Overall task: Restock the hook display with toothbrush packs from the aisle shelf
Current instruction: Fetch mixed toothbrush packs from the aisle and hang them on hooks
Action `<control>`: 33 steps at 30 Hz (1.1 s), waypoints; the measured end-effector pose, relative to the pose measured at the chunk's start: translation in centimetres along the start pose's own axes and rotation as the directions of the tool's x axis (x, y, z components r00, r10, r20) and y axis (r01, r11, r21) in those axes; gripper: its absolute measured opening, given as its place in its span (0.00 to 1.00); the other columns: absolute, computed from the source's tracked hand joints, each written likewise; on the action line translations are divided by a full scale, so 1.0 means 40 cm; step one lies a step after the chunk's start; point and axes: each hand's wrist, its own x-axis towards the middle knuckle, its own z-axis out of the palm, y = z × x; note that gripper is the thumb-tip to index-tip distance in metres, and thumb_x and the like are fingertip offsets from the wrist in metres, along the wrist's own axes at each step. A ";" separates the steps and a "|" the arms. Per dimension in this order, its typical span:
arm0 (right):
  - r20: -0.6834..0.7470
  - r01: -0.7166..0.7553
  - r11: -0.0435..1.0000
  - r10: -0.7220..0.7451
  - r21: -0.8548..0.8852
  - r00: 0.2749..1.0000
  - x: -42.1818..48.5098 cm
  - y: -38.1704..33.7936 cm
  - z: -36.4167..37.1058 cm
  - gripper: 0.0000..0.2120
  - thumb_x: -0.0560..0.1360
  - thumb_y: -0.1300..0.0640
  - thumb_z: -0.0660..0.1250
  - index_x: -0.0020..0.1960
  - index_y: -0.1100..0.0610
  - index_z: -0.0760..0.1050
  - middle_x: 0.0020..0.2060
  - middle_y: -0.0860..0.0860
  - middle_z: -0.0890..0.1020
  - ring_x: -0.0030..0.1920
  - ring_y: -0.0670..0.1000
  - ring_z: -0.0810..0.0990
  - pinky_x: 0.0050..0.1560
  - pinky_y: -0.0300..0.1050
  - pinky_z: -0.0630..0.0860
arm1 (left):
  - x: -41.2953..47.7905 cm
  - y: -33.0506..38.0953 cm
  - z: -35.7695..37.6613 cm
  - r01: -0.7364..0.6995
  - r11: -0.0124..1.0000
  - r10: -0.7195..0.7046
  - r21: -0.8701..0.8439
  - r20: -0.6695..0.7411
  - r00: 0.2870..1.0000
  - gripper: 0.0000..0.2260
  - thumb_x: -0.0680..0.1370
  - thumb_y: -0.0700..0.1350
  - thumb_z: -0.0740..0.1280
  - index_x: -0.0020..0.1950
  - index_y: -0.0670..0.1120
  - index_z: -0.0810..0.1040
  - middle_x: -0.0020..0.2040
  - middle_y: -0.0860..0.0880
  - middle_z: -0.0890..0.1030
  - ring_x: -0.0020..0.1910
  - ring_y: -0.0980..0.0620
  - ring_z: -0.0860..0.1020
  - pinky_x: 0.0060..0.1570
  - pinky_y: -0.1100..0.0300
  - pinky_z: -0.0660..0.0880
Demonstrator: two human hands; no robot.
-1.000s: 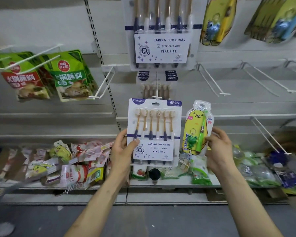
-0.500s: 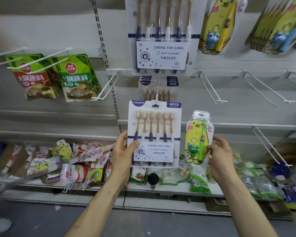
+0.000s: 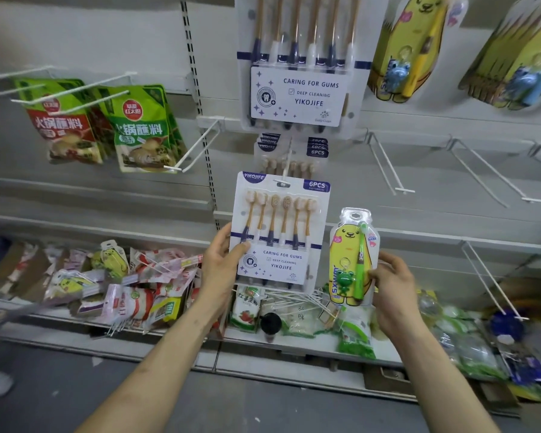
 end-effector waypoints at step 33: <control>-0.111 0.021 1.000 -0.023 -0.014 0.994 0.004 0.041 0.074 0.21 0.78 0.72 0.58 0.61 0.51 0.77 0.54 0.53 0.85 0.55 0.56 0.85 0.52 0.56 0.84 | 0.290 -0.083 0.084 0.130 0.916 -0.186 0.379 0.114 0.976 0.27 0.85 0.51 0.65 0.83 0.51 0.61 0.75 0.49 0.73 0.69 0.48 0.76 0.71 0.44 0.74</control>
